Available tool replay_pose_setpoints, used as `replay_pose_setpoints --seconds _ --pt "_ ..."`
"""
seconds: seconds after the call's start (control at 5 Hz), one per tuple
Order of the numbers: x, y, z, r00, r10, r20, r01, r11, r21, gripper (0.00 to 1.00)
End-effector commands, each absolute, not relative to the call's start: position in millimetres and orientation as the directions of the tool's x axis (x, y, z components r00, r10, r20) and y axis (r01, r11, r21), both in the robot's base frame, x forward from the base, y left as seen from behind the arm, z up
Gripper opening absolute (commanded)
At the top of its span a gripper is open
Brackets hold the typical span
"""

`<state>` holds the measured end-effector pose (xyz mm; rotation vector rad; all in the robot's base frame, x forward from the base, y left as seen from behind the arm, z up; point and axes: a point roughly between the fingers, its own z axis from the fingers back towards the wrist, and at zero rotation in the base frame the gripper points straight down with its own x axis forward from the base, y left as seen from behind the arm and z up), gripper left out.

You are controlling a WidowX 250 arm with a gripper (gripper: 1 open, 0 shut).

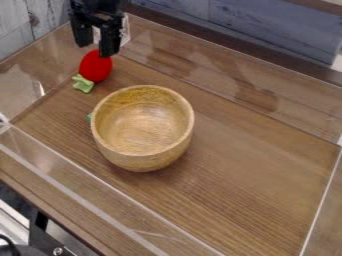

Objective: Move the red object to the right side of the table

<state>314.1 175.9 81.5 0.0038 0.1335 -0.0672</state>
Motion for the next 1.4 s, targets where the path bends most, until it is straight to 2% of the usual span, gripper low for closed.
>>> replay_pose_setpoints --seconds 0.0,0.2,0.4,0.8,1.2 --pt "329.5 184.2 79.7 0.993 -0.079 -0.085 0.082 0.996 0.029 1.00" --pt "337.0 189.0 61.5 0.995 -0.067 -0.079 0.069 0.997 0.026 1.00" --pt "340.9 191.5 50.7 0.996 -0.059 -0.072 0.060 0.998 0.018 1.00" --pt "346.2 185.3 45.8 0.996 0.069 -0.058 -0.069 0.998 -0.005 1.00" --pt "349.7 193.2 61.6 0.996 0.064 -0.057 -0.065 0.998 -0.011 1.00"
